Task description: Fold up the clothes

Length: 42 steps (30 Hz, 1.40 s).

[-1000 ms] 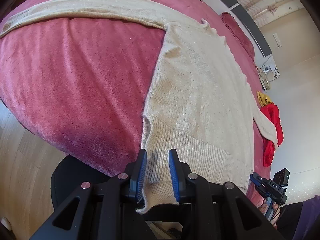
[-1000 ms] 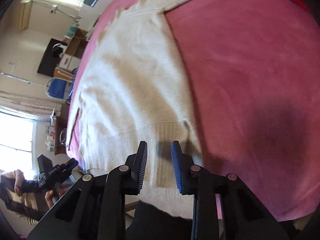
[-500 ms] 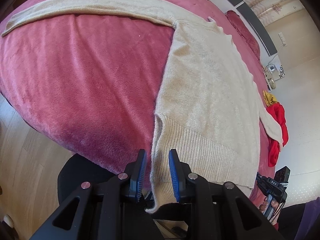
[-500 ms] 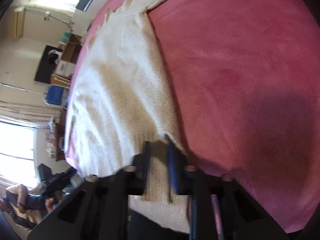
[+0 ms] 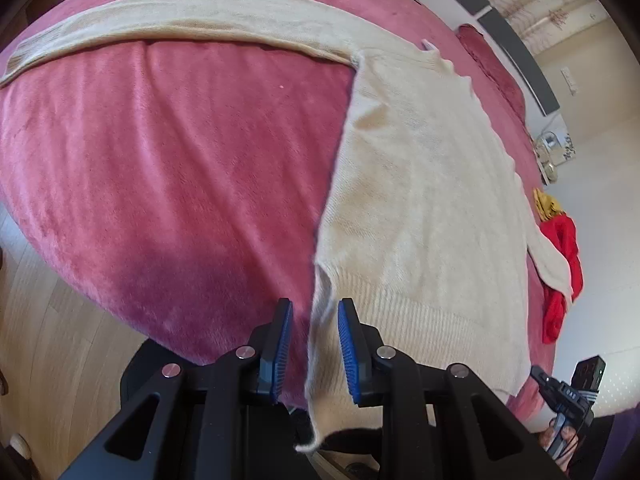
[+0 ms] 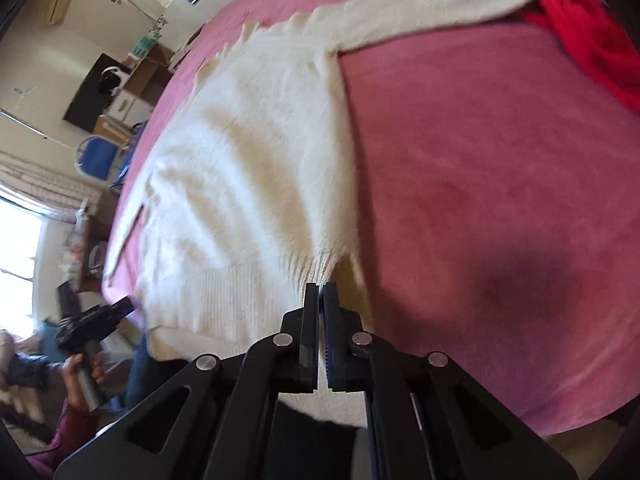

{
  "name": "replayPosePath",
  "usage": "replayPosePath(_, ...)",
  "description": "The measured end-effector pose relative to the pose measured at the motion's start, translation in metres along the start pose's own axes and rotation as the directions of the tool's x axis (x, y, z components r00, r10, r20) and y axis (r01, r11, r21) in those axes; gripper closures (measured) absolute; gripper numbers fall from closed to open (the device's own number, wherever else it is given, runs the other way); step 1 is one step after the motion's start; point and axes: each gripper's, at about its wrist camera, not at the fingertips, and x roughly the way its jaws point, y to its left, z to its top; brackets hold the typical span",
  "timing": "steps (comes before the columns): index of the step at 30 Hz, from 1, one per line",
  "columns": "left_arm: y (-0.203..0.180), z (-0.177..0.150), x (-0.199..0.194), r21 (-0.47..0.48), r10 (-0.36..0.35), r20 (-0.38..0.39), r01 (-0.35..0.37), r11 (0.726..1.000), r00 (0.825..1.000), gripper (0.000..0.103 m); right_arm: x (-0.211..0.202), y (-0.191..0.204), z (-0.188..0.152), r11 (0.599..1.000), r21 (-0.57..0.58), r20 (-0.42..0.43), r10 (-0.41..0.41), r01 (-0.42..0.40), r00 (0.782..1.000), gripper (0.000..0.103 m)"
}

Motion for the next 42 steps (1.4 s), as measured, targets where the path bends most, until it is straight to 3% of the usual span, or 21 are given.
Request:
replayPosePath(6, -0.009, 0.008, 0.013, 0.030, -0.001, -0.043, 0.002, 1.000, 0.999, 0.079, 0.027, -0.017, -0.004, 0.988, 0.091, -0.029, 0.128, -0.125, 0.991, 0.088)
replayPosePath(8, -0.013, 0.009, 0.016, 0.031, 0.000, -0.049, 0.002, 1.000, 0.999, 0.079, 0.029, -0.020, -0.003, 0.984, 0.110, -0.017, 0.143, -0.140, 0.990, 0.086)
replayPosePath(12, -0.022, 0.009, 0.016, 0.035, 0.003, -0.037, -0.001, 0.999, 0.999, 0.080, 0.031, -0.026, 0.001, 0.980, 0.143, -0.007, 0.142, -0.140, 0.990, 0.073)
replayPosePath(16, -0.028, 0.011, 0.011, 0.047, 0.008, -0.024, -0.007, 0.999, 1.000, 0.080, 0.033, -0.031, 0.005, 0.980, 0.165, -0.011, 0.112, -0.109, 0.994, 0.073)
replayPosePath(20, -0.033, 0.010, 0.018, 0.076, 0.006, -0.058, -0.002, 0.997, 0.998, 0.082, 0.048, -0.038, 0.008, 0.968, 0.209, -0.050, 0.153, -0.139, 0.987, 0.073)
replayPosePath(23, -0.038, 0.004, 0.020, 0.098, 0.000, -0.060, 0.006, 0.995, 0.998, 0.103, 0.055, -0.037, 0.007, 0.959, 0.217, -0.024, 0.190, -0.181, 0.981, 0.077)
replayPosePath(24, -0.037, 0.002, 0.020, 0.082, -0.026, -0.062, 0.031, 0.996, 0.998, 0.103, 0.055, -0.034, 0.006, 0.957, 0.214, -0.009, 0.202, -0.196, 0.979, 0.090)
replayPosePath(25, -0.036, 0.001, 0.019, 0.068, -0.048, -0.063, 0.052, 0.996, 0.997, 0.103, 0.052, -0.030, 0.005, 0.958, 0.202, 0.007, 0.208, -0.205, 0.978, 0.097)
replayPosePath(30, -0.030, -0.002, 0.003, 0.027, -0.123, -0.044, 0.124, 0.992, 0.991, 0.103, 0.023, -0.013, 0.002, 0.967, 0.131, 0.081, 0.210, -0.219, 0.974, 0.097)
replayPosePath(33, -0.032, -0.004, -0.003, 0.051, -0.096, -0.042, 0.098, 0.994, 0.994, 0.103, 0.006, -0.008, 0.003, 0.972, 0.098, 0.094, 0.206, -0.215, 0.974, 0.097)
replayPosePath(35, -0.024, -0.003, -0.002, 0.029, -0.080, -0.056, 0.082, 0.996, 0.995, 0.103, 0.005, -0.006, 0.005, 0.977, 0.093, 0.075, 0.187, -0.194, 0.979, 0.096)
replayPosePath(38, -0.004, -0.004, -0.006, -0.021, -0.034, -0.051, 0.032, 0.999, 0.998, 0.091, 0.014, -0.007, 0.005, 0.977, 0.103, 0.023, 0.185, -0.186, 0.983, 0.093)
replayPosePath(42, 0.009, -0.004, -0.009, -0.068, -0.028, -0.040, 0.025, 0.997, 0.999, 0.089, 0.035, -0.018, -0.002, 0.970, 0.141, -0.024, 0.205, -0.199, 0.979, 0.085)
